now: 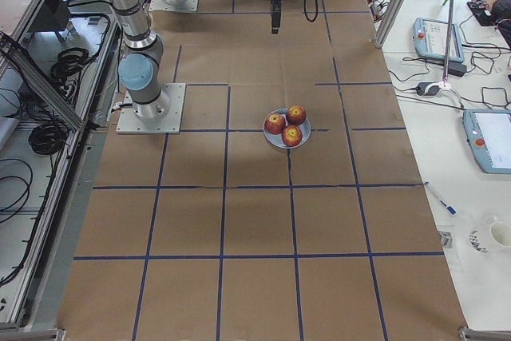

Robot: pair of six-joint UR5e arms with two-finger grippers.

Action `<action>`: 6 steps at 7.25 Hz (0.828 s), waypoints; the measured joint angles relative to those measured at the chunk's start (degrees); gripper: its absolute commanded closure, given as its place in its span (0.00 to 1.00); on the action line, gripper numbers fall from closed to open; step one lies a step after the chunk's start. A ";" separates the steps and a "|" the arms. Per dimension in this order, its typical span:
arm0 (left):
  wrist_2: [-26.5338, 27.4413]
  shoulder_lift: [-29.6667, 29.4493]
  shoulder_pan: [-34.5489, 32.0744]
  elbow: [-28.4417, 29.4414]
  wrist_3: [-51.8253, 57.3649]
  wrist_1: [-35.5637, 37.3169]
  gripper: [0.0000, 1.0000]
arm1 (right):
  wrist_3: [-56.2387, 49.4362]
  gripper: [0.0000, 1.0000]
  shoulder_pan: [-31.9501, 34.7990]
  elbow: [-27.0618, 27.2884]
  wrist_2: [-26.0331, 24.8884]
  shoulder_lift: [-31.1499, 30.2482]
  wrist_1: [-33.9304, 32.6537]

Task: Transfer apple from basket to plate
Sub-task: 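Lower the left gripper into the wicker basket onto the yellow-topped apple, then close the left gripper on the apple and carry it toward the table center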

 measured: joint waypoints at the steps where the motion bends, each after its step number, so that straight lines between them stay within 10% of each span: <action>1: -0.06 -1.16 0.29 0.41 0.00 0.08 0.14 | 0.00 0.00 0.00 0.00 0.02 0.00 -0.02; 3: -0.30 -2.42 0.43 0.08 -0.06 0.13 0.57 | 0.00 0.00 0.00 0.00 -0.01 -0.01 0.00; 6: -0.54 -1.37 -0.46 0.53 -0.22 -0.35 0.64 | 0.00 0.00 0.00 -0.02 -0.04 -0.05 0.05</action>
